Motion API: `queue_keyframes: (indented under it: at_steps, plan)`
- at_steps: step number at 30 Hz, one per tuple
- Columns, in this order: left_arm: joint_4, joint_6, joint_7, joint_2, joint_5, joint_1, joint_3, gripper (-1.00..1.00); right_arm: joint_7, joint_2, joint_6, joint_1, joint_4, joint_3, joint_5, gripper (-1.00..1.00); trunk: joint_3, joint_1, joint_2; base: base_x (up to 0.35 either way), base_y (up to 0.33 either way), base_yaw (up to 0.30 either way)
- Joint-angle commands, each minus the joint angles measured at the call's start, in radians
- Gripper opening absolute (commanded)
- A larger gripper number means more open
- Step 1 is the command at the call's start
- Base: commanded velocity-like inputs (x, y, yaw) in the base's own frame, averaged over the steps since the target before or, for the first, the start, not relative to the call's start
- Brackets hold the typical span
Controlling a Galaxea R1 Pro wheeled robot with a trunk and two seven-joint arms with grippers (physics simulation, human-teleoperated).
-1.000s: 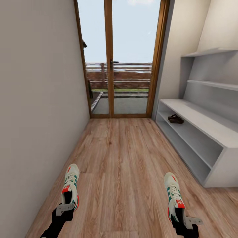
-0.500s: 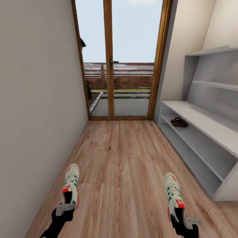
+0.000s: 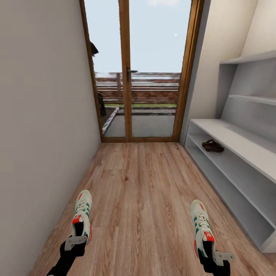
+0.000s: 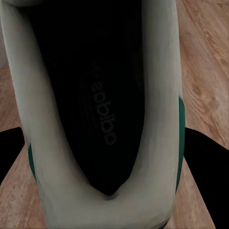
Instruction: Pick up the two gym shoes and the two sandals from the corridor floor and place them onto the hallstand (shoe rack) in the corridor, making sure they are on the rack and not on the floor. Arrange them so the two gym shoes are next to each other and the two sandals are next to each other.
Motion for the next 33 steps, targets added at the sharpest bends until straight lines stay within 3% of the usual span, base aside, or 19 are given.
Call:
queue_keyframes:
  at_steps: [1, 33]
  plan:
    - [0.001, -0.002, -0.010, -0.001, 0.003, -0.001, 0.006, -1.00, 0.008, 0.000, -0.003, -0.001, 0.001, -0.002, -0.009, -1.00, -0.001, 0.000, 0.000, 0.339, 0.000, 0.000]
    - [0.001, -0.001, -0.010, -0.001, 0.003, -0.001, 0.006, -1.00, 0.010, 0.000, -0.003, -0.001, 0.001, -0.003, -0.008, -1.00, -0.001, 0.000, 0.000, 0.339, 0.000, 0.000]
